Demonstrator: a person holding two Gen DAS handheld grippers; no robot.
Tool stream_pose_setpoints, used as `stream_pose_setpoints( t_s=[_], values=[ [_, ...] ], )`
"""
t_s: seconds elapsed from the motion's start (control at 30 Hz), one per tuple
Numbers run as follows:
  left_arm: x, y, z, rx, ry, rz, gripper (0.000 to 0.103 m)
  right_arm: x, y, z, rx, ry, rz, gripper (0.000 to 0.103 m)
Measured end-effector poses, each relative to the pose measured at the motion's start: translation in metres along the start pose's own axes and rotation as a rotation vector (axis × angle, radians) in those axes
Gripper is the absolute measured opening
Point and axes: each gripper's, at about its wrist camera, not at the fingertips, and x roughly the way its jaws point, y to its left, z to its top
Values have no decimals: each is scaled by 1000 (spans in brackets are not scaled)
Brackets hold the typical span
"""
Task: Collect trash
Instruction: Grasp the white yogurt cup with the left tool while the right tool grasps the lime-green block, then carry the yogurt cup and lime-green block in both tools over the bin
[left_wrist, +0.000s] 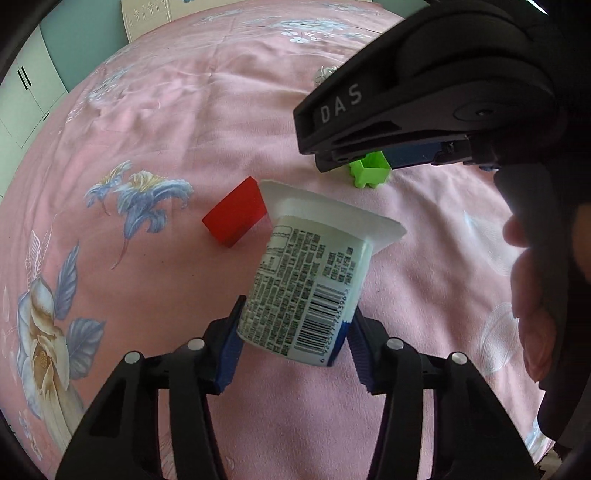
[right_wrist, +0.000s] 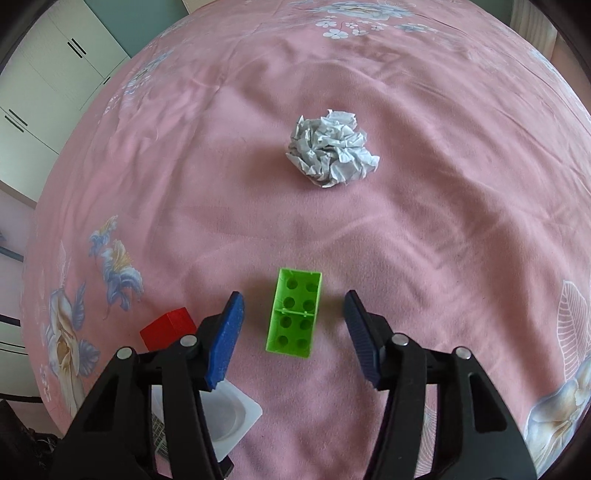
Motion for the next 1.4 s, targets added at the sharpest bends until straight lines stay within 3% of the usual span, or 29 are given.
stream_pose_setpoints(
  t_s=[0.07, 0.13, 0.2, 0.47, 0.87, 1.1, 1.4],
  values=[
    [0, 0, 0, -4, -7, 1, 53, 2, 1, -2, -9, -3, -10, 50],
    [-1, -1, -1, -6, -11, 3, 53, 1, 2, -4, -18, -10, -13, 32],
    [-3, -2, -2, -2, -14, 9, 53, -1, -1, -5, -9, -8, 5, 23],
    [-29, 2, -5, -8, -42, 32, 52, -30, -3, -18, -14, -38, 4, 23],
    [-120, -12, -21, 11, -130, 79, 52, -130, 1, -66, -63, -118, -44, 23],
    [-175, -22, -48, 11, -174, 92, 52, -194, 5, -112, -91, -170, -68, 23],
    [-243, -33, -99, 30, -229, 115, 52, -268, 14, -196, -147, -225, -88, 23]
  ],
)
